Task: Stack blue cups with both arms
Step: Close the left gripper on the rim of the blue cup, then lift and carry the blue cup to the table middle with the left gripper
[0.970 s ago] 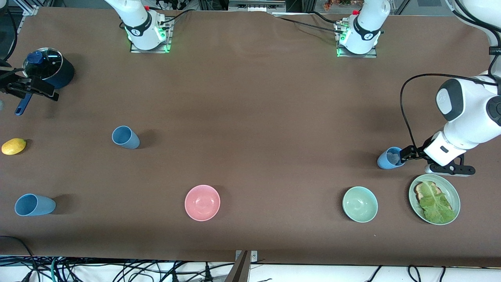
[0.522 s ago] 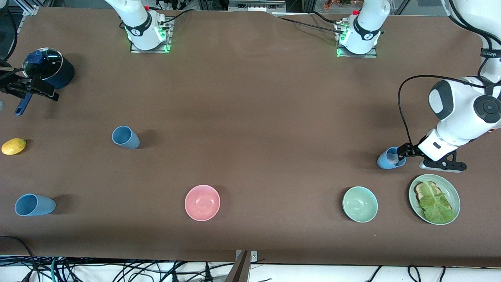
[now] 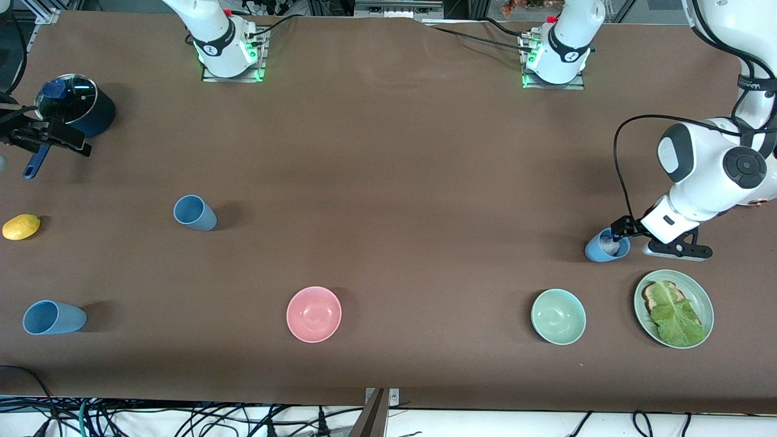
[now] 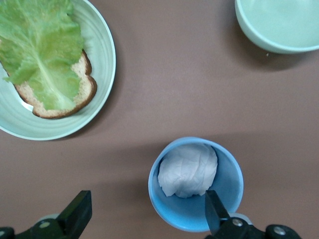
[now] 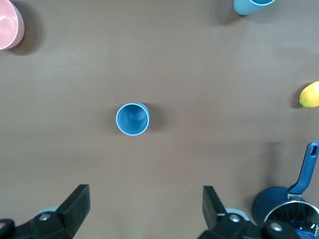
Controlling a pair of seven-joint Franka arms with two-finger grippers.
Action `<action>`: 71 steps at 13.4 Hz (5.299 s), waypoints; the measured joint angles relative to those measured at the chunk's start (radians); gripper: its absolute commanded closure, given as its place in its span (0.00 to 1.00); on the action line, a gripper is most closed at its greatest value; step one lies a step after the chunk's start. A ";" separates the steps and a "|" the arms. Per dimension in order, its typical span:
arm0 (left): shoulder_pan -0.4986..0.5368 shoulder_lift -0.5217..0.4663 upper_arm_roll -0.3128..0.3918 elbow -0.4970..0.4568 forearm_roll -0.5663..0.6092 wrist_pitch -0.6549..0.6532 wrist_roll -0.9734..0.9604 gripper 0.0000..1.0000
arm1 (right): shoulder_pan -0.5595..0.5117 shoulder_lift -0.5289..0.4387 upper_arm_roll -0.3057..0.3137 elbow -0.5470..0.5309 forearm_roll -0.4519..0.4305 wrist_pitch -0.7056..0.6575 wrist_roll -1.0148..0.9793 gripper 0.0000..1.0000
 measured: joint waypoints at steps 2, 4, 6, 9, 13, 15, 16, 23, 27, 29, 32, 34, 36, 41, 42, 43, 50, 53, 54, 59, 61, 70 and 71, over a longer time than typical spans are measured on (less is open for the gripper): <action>0.000 0.000 0.009 -0.026 0.000 0.018 0.007 0.00 | 0.000 0.000 0.000 0.000 0.000 0.000 0.000 0.00; 0.000 0.000 0.020 -0.038 0.000 0.021 0.019 0.00 | 0.000 0.000 0.000 0.000 0.000 0.000 0.000 0.00; 0.000 0.000 0.025 -0.046 -0.003 0.023 0.020 0.00 | 0.000 0.000 0.000 0.000 0.000 0.000 0.000 0.00; 0.000 0.001 0.026 -0.053 -0.034 0.023 0.020 0.00 | 0.000 0.000 0.000 0.000 0.000 0.000 0.000 0.00; -0.005 0.010 0.026 -0.054 -0.125 0.025 0.020 0.00 | 0.000 0.000 0.000 0.000 0.000 0.000 0.000 0.00; -0.005 0.016 0.026 -0.051 -0.139 0.038 0.018 0.00 | 0.000 0.000 0.000 0.000 0.000 0.000 0.000 0.00; -0.005 0.021 0.026 -0.047 -0.139 0.048 0.018 0.01 | 0.000 0.000 0.000 0.000 0.000 0.000 0.000 0.00; -0.005 0.049 0.026 -0.034 -0.139 0.104 0.017 0.32 | 0.000 0.000 0.000 0.000 0.000 0.000 0.000 0.00; -0.005 0.057 0.027 -0.019 -0.139 0.108 0.017 0.96 | 0.000 0.000 0.000 0.000 0.000 0.000 0.000 0.00; -0.005 0.057 0.027 -0.018 -0.139 0.108 0.017 1.00 | 0.000 0.000 0.000 0.000 0.000 0.000 0.000 0.00; -0.005 0.057 0.027 -0.018 -0.140 0.108 0.015 1.00 | 0.000 0.000 0.000 0.000 0.000 0.000 0.000 0.00; -0.006 0.057 0.027 -0.016 -0.140 0.108 0.015 1.00 | 0.000 0.000 0.000 0.000 0.000 0.000 0.000 0.00; -0.006 0.057 0.027 -0.007 -0.140 0.109 0.011 1.00 | 0.000 0.000 0.000 0.000 0.000 0.000 0.000 0.00; -0.028 0.052 0.024 0.104 -0.140 0.002 -0.010 1.00 | 0.000 0.000 0.000 0.000 0.000 0.000 0.000 0.00; -0.036 0.049 0.024 0.134 -0.140 -0.041 -0.025 1.00 | 0.000 0.000 0.000 0.000 0.000 0.000 0.000 0.00; -0.044 0.047 0.024 0.160 -0.140 -0.075 -0.041 1.00 | 0.000 0.000 0.000 0.000 0.000 0.000 0.000 0.00; -0.144 -0.001 0.015 0.226 -0.140 -0.252 -0.235 1.00 | 0.000 0.000 0.000 0.000 0.000 -0.001 0.000 0.00; -0.248 -0.043 0.009 0.228 -0.138 -0.314 -0.423 1.00 | 0.000 0.000 0.000 0.000 0.000 -0.001 0.000 0.00; -0.290 -0.054 0.007 0.228 -0.130 -0.323 -0.498 1.00 | 0.000 0.000 0.000 0.000 0.000 -0.001 0.000 0.00; -0.486 -0.070 -0.009 0.230 -0.103 -0.332 -0.869 1.00 | 0.000 0.000 0.000 0.000 0.000 -0.001 0.000 0.00; -0.504 -0.070 -0.068 0.237 -0.062 -0.341 -1.008 1.00 | 0.000 0.000 0.000 0.000 0.000 -0.001 0.000 0.00; -0.522 -0.026 -0.372 0.248 0.117 -0.352 -1.559 1.00 | 0.000 0.000 0.000 0.000 0.000 -0.001 0.000 0.00; -0.525 -0.007 -0.401 0.248 0.148 -0.352 -1.610 1.00 | 0.000 0.000 0.000 0.000 0.000 -0.001 0.000 0.00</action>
